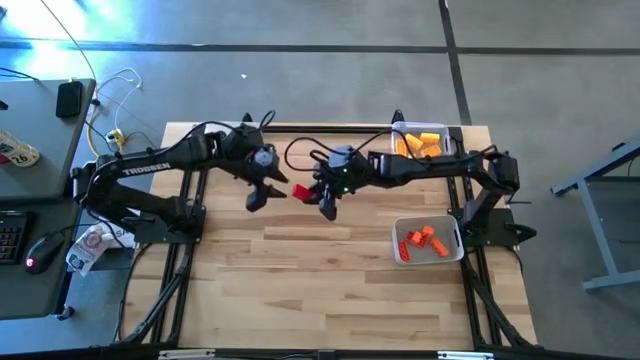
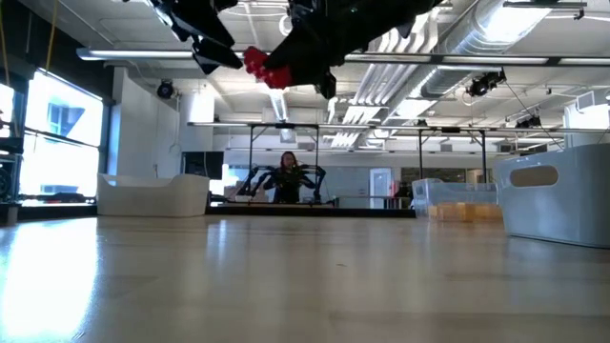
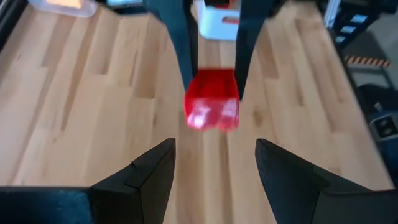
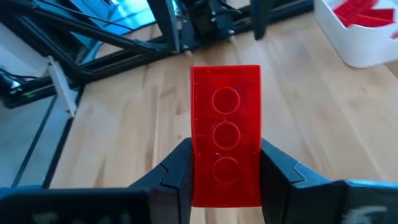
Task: Sort & place blocks by color
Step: Put the red game piece into the white bin
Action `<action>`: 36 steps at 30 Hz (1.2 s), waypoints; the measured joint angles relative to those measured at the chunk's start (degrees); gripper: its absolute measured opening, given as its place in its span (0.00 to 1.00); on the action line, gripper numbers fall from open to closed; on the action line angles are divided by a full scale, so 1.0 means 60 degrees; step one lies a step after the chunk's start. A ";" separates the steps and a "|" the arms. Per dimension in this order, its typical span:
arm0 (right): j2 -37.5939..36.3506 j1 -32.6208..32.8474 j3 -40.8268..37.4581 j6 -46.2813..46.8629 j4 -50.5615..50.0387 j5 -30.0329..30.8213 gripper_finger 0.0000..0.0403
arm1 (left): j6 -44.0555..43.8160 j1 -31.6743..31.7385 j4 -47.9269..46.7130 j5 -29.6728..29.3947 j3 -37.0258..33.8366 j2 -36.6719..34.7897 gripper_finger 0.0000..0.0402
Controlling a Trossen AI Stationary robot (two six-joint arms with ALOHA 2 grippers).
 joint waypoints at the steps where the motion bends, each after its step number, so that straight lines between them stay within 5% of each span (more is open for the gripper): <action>1: 0.0002 0.0057 0.0000 -0.0018 0.0065 -0.0003 0.26 | -0.0190 -0.0079 0.0138 -0.0004 0.0000 0.0000 0.52; 20: 0.0004 0.0202 0.0000 0.0085 0.1280 0.0124 0.26 | -0.1106 -0.0816 0.0963 -0.1229 0.0000 0.0000 0.50; 29: 0.0004 0.0210 0.0000 0.0163 0.1276 0.0066 0.30 | -0.1480 -0.0809 0.1104 -0.0977 -0.0004 0.0000 0.28; 36: 0.0004 0.0213 0.0000 0.0125 0.1276 0.0057 0.30 | -0.1479 -0.0816 0.1110 -0.0925 -0.0004 0.0000 0.28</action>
